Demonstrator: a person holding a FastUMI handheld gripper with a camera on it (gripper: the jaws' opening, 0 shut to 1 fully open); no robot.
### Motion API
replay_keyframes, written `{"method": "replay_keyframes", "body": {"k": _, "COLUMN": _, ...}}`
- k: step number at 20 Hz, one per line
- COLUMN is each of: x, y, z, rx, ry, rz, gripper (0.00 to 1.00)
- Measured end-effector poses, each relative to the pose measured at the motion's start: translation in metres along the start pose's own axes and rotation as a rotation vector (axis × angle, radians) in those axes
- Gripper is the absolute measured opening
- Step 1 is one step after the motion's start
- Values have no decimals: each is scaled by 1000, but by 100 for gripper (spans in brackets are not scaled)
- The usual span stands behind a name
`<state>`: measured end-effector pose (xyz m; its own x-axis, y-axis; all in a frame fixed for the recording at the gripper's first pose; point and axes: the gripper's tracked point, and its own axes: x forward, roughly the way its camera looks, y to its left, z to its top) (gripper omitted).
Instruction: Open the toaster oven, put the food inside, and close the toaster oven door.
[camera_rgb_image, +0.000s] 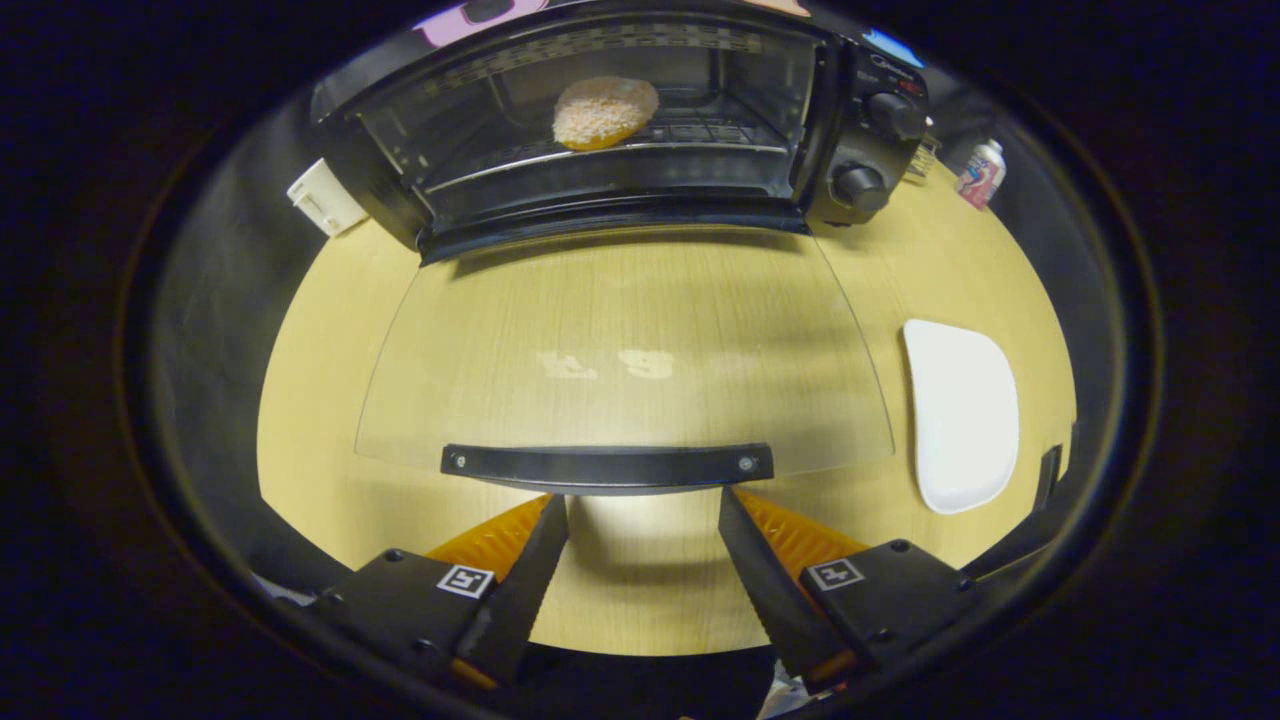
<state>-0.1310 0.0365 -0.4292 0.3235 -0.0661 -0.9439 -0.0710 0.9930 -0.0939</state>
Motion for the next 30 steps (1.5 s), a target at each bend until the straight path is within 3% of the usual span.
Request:
{"method": "replay_keyframes", "body": {"k": 6, "x": -19, "y": 0, "z": 10, "rx": -43, "ry": -34, "rz": 6, "gripper": 97}}
{"method": "replay_keyframes", "body": {"k": 14, "x": -61, "y": 6, "z": 44, "rx": 28, "ry": -112, "rz": 59, "gripper": 97}}
{"method": "replay_keyframes", "body": {"k": 24, "x": -86, "y": 0, "z": 153, "rx": 61, "ry": -323, "rz": 51, "gripper": 98}}
{"method": "replay_keyframes", "body": {"k": 30, "x": -105, "y": 5, "z": 185, "rx": 94, "ry": -392, "rz": 85, "gripper": 98}}
